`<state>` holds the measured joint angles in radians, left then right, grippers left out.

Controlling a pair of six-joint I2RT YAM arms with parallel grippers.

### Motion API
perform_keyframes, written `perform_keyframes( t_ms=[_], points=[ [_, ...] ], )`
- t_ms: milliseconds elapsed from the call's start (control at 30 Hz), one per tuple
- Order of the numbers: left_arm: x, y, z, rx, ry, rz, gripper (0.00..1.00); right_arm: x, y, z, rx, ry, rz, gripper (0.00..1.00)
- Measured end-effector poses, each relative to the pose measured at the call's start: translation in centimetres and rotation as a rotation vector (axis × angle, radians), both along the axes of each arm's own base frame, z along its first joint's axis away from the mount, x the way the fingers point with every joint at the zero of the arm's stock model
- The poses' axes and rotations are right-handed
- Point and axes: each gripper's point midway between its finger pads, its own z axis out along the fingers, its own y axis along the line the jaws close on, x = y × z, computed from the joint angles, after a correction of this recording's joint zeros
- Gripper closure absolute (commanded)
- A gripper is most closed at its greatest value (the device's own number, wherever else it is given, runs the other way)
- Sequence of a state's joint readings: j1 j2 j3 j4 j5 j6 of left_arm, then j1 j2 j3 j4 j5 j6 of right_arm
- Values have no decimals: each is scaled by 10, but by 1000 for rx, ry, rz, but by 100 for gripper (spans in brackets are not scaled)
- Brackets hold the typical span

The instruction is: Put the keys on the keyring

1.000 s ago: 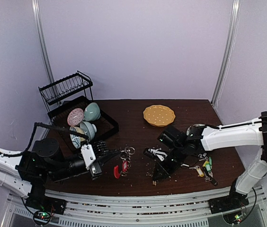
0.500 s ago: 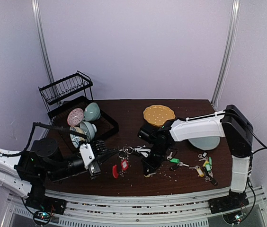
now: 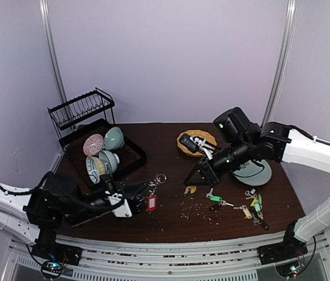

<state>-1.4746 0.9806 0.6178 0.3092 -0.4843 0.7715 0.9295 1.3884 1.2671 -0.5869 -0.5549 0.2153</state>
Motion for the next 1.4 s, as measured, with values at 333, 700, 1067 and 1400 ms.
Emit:
perform_keyframes(
  t_ms=[333,700,1067,1400],
  points=[
    [-12,-25,-9,134,-170,-33,100,-56,19,57,245,3,139,100],
    [-39,-33,25,32,-130,-198,100,-91,35,79,344,38,220,100],
    [-47,-37,25,4,-29,-245,100,-97,27,92,375,-5,241,100],
    [11,-39,14,-119,324,-26,100,-83,-1,108,444,-44,168,100]
  ],
)
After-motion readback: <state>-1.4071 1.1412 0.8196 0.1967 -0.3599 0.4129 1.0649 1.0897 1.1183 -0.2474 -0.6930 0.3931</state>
